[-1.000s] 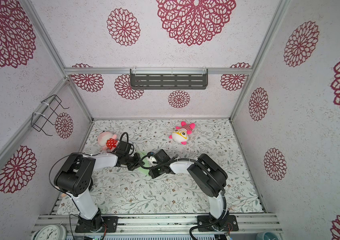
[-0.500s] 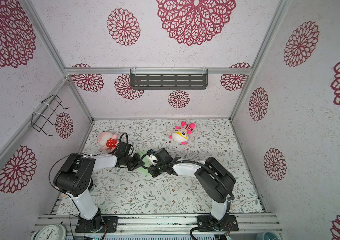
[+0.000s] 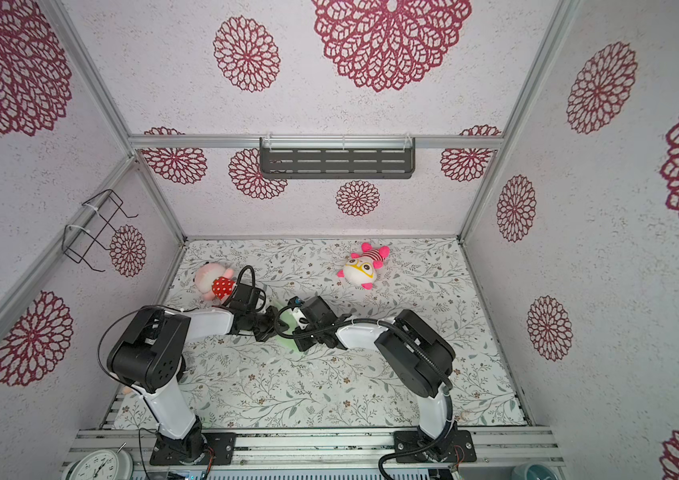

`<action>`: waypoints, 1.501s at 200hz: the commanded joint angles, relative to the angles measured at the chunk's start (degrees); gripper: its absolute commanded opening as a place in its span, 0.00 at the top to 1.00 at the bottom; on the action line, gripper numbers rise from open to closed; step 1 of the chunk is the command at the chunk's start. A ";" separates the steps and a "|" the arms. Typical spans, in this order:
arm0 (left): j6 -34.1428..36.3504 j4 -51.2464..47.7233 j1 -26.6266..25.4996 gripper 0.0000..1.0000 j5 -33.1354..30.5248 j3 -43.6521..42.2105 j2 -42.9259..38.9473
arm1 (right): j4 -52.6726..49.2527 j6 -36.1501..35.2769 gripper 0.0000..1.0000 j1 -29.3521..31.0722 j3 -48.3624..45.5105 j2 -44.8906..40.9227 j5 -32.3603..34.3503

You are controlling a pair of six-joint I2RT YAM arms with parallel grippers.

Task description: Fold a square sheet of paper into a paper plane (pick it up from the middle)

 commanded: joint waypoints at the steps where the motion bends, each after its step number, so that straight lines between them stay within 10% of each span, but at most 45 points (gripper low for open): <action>1: -0.09 -6.61 -0.13 1.00 -5.49 -3.09 5.25 | 1.75 -3.07 0.92 0.84 2.33 1.27 2.03; 205: 0.35 -6.00 0.95 1.00 -4.36 -2.89 5.37 | -2.79 -1.12 0.92 1.67 -10.02 -13.01 0.82; 300: 1.58 -5.71 0.65 1.00 -2.42 -1.84 4.72 | 0.45 2.56 0.91 0.65 1.13 -0.03 0.88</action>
